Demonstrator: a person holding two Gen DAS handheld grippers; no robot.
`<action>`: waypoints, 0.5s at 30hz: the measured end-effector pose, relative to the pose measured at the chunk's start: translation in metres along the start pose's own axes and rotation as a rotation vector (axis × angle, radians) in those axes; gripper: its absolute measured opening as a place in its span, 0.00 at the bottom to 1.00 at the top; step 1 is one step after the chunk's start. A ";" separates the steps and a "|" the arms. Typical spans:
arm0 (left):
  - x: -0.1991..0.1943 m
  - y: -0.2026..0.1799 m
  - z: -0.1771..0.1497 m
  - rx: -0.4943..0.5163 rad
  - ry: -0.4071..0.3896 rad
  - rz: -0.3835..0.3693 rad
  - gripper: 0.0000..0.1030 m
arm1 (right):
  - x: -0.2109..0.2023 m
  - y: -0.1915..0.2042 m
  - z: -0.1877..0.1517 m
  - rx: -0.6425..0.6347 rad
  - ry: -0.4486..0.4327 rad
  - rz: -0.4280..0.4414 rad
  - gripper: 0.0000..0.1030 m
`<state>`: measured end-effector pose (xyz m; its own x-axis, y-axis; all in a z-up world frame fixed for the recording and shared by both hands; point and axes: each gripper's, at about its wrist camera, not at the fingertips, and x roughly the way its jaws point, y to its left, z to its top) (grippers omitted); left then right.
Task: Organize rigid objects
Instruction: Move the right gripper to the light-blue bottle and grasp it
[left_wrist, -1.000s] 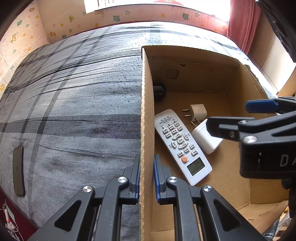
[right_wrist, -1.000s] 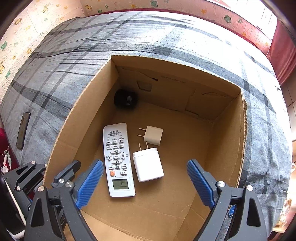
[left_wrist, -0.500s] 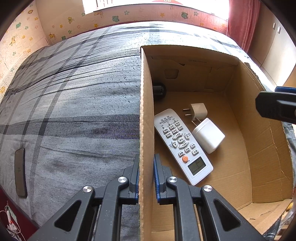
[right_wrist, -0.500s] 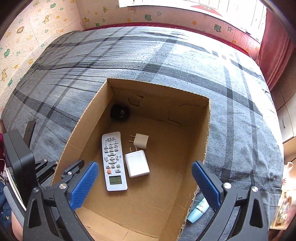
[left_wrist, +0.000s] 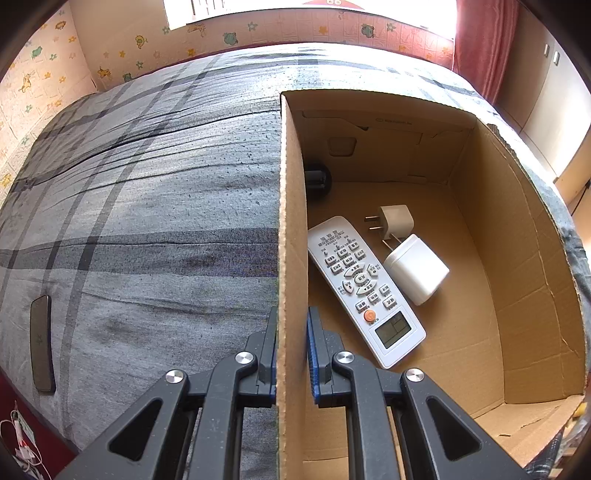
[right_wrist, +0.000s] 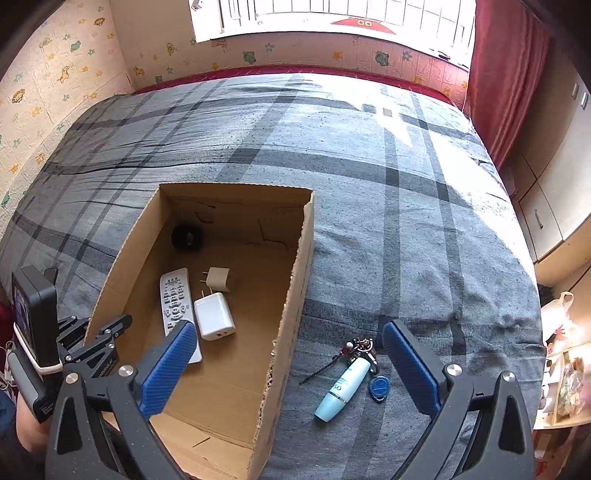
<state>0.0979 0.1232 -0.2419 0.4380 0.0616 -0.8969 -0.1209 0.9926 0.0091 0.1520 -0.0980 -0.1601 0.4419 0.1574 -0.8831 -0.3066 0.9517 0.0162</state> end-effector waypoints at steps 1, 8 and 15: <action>0.000 0.000 0.000 -0.001 0.000 -0.001 0.13 | -0.001 -0.005 -0.002 0.004 -0.001 -0.009 1.00; 0.001 0.002 0.000 -0.004 0.001 -0.002 0.13 | -0.003 -0.041 -0.021 0.068 0.007 -0.038 1.00; 0.001 0.000 0.000 -0.001 0.001 0.001 0.13 | 0.012 -0.072 -0.045 0.149 0.021 -0.077 1.00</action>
<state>0.0987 0.1238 -0.2431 0.4369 0.0630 -0.8973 -0.1221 0.9925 0.0102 0.1416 -0.1768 -0.1926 0.4407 0.0788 -0.8942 -0.1439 0.9895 0.0163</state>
